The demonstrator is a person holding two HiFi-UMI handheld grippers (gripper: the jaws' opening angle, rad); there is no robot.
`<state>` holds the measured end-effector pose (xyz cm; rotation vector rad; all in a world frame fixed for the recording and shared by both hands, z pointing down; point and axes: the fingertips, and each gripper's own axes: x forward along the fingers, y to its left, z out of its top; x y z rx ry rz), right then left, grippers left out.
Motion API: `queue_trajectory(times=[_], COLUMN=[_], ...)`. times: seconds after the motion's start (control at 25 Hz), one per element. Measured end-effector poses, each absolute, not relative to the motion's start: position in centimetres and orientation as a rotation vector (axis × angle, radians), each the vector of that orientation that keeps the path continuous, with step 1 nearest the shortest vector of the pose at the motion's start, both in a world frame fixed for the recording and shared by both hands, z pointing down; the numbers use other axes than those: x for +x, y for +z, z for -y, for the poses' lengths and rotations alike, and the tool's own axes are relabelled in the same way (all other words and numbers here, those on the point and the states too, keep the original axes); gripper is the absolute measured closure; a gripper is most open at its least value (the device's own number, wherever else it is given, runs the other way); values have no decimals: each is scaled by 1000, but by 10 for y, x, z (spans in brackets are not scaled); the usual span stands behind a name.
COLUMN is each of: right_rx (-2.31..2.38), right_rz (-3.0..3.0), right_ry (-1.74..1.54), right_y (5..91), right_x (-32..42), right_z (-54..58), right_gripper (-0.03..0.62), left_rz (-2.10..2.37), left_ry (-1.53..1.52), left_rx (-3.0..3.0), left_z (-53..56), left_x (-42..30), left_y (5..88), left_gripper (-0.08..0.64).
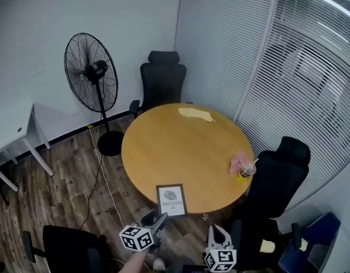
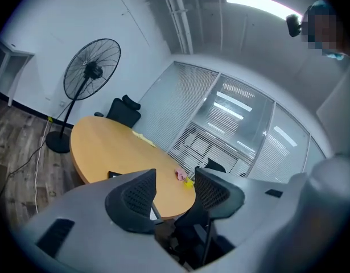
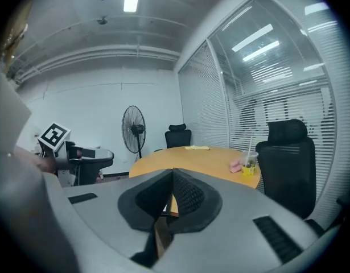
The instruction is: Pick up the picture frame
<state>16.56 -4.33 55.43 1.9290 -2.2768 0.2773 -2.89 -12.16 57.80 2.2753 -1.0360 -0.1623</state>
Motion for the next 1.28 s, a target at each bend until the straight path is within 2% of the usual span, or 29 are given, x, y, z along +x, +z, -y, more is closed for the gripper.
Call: queue_trajectory(times=[0.76,1.28], right_rx=[1737,1641], right_rz=[2337,2296], right_ry=[371,434], right_y=[592,625], right_x=[146,151], right_z=[95,127], right_gripper=[580,580], left_rz=[1046,1063], left_ry=[-208,-37], left_rx=[2145,2021], left_z=[161,172], left_x=[-41,-41], left_y=[599,675], left_gripper=[327,325])
